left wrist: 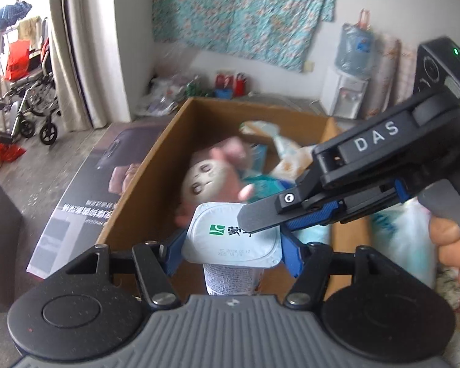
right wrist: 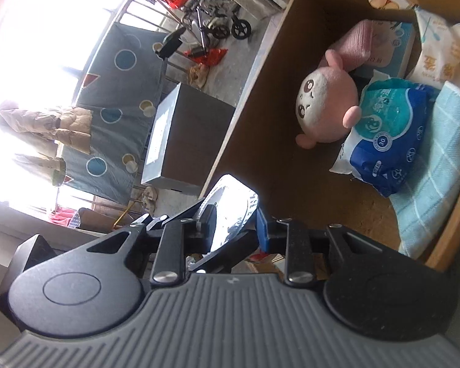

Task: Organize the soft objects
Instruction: 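Lower the yogurt cup into the box and open the left gripper, then grasp the orange-and-white striped cloth on the bed with the right gripper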

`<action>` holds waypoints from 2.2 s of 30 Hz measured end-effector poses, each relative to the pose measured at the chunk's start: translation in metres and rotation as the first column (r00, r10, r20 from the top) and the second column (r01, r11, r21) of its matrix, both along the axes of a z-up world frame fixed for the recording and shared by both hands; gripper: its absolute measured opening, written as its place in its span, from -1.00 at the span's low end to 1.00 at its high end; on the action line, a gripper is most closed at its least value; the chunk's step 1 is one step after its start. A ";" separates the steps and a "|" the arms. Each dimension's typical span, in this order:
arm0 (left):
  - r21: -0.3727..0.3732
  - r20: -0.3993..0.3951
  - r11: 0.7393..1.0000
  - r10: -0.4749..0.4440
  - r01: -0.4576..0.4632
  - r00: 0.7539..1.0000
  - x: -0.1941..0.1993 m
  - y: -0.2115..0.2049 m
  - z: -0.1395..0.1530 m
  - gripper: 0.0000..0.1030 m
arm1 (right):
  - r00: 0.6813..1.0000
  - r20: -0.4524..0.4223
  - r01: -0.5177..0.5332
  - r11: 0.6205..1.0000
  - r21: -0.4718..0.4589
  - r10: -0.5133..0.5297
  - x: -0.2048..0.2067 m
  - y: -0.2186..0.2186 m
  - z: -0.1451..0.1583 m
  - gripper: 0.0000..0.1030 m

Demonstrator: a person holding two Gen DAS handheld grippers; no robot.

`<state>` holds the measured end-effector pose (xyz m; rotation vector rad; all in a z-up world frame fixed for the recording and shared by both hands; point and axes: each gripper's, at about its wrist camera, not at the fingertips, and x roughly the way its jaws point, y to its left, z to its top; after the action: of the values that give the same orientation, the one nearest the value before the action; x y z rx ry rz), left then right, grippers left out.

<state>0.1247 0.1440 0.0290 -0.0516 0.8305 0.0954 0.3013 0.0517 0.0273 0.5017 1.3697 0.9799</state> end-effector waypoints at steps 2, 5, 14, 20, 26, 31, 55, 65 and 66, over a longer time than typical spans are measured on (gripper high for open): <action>0.029 -0.021 1.000 0.012 -0.012 1.000 0.009 0.010 -0.011 0.26 | 1.000 -0.026 -0.007 1.000 -0.021 0.006 0.011 0.017 -0.017 -0.47; 0.040 -0.059 0.999 0.037 -0.035 0.998 0.018 0.027 -0.026 0.23 | 0.998 -0.065 -0.014 0.999 -0.031 0.012 0.025 0.038 -0.043 -0.47; 0.026 -0.146 0.998 0.062 -0.059 0.987 0.026 0.052 -0.048 0.20 | 0.978 -0.208 -0.023 0.999 -0.046 0.013 0.030 0.067 -0.108 -0.47; 0.055 -0.131 0.997 0.055 -0.048 0.990 0.025 0.044 -0.042 0.22 | 0.983 -0.181 0.006 0.999 -0.047 -0.014 0.028 0.062 -0.096 -0.46; 0.023 -0.066 0.998 0.053 -0.052 0.996 0.006 0.037 -0.020 0.32 | 0.994 -0.092 0.052 0.999 -0.009 -0.053 0.013 0.022 -0.055 -0.37; -0.015 0.023 1.000 -0.006 0.006 1.000 -0.027 0.006 0.005 0.46 | 0.997 -0.002 0.072 0.995 0.067 -0.072 -0.010 -0.057 -0.008 -0.24; -0.022 0.026 0.788 -0.614 0.615 0.789 -0.062 -0.295 -0.072 0.52 | 0.870 0.444 0.430 0.771 -0.470 -0.215 -0.164 -0.400 -0.023 -0.04; 0.085 -0.073 0.695 -0.710 0.714 0.700 -0.039 -0.351 -0.108 0.53 | 0.908 0.398 0.351 0.759 -0.548 -0.132 -0.131 -0.402 -0.069 -0.04; 0.074 -0.084 0.698 -0.707 0.712 0.702 -0.035 -0.353 -0.112 0.53 | 0.911 0.391 0.346 0.758 -0.553 -0.131 -0.128 -0.403 -0.074 -0.04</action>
<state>0.0901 -0.2090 -0.0834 0.3777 0.8448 -0.6067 0.1729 -0.3509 -0.0464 0.0060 1.1895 0.3344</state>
